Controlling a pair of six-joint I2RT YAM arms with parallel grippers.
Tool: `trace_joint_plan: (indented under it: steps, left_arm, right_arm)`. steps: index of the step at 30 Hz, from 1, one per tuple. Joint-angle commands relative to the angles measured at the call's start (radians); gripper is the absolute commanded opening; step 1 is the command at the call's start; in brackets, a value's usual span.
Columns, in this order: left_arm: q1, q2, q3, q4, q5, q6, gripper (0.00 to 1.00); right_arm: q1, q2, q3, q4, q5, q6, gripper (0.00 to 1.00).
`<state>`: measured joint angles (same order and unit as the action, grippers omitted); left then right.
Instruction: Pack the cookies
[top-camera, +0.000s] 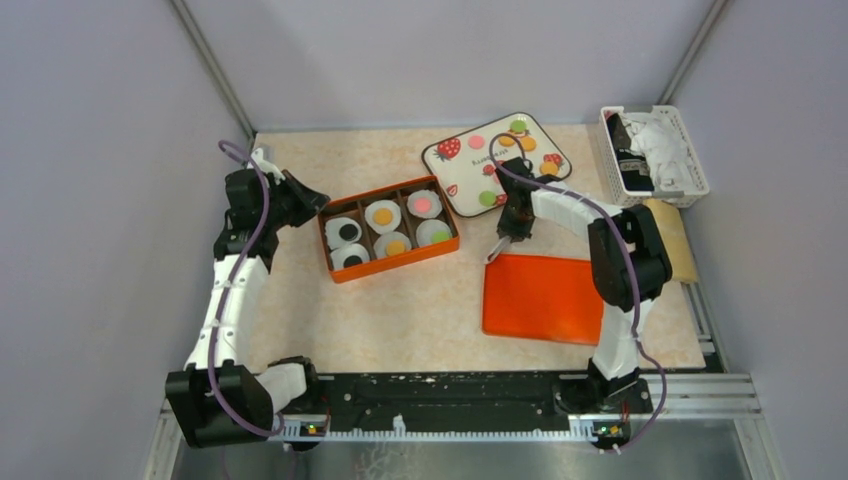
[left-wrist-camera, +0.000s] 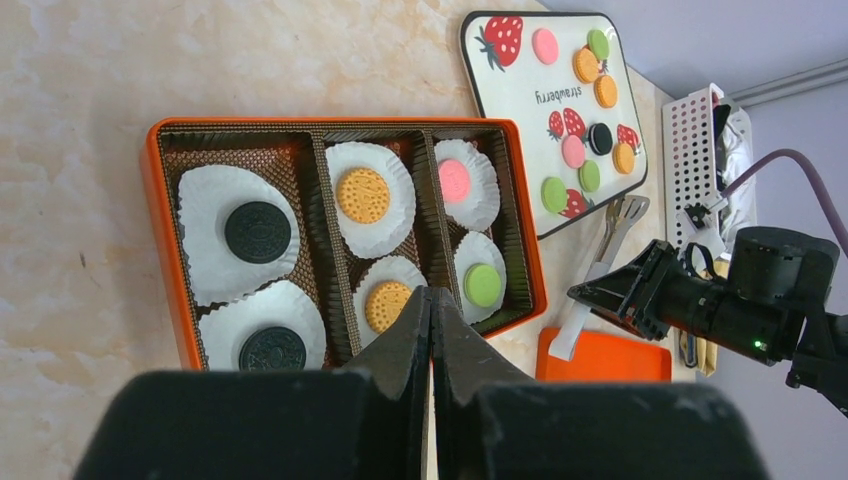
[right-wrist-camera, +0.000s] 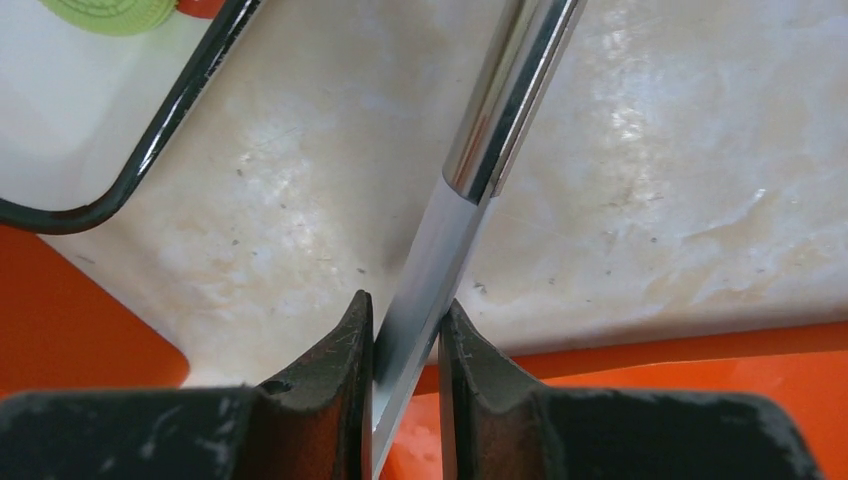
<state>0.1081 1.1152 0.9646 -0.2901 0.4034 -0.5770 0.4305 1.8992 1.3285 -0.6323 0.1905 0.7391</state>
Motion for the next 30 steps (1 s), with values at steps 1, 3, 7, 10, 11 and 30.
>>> trace_joint_plan:
  steps: [1, 3, 7, 10, 11, 30]
  left_arm:
    - [-0.001, 0.003, 0.006, 0.04, -0.005, 0.004, 0.05]
    - [-0.002, -0.001, 0.007, 0.038, -0.01, 0.005, 0.05]
    - [-0.002, 0.004, 0.009, 0.039, -0.012, 0.004, 0.05]
    - [-0.002, 0.015, 0.006, 0.044, -0.005, 0.001, 0.05]
    - [-0.002, 0.017, 0.006, 0.044, -0.004, 0.001, 0.04]
    - [-0.003, 0.016, 0.003, 0.041, -0.017, -0.001, 0.04]
  right_arm:
    - [0.017, 0.037, 0.116, 0.21, -0.149, -0.08, 0.0]
    - [0.017, 0.035, 0.125, 0.214, -0.162, -0.077, 0.0]
    - [0.016, 0.009, 0.125, 0.228, -0.179, -0.079, 0.0]
    - [0.017, 0.003, 0.142, 0.214, -0.186, -0.083, 0.0]
    - [0.017, -0.009, 0.136, 0.224, -0.186, -0.083, 0.0]
    - [0.017, 0.214, 0.297, 0.223, -0.194, -0.071, 0.0]
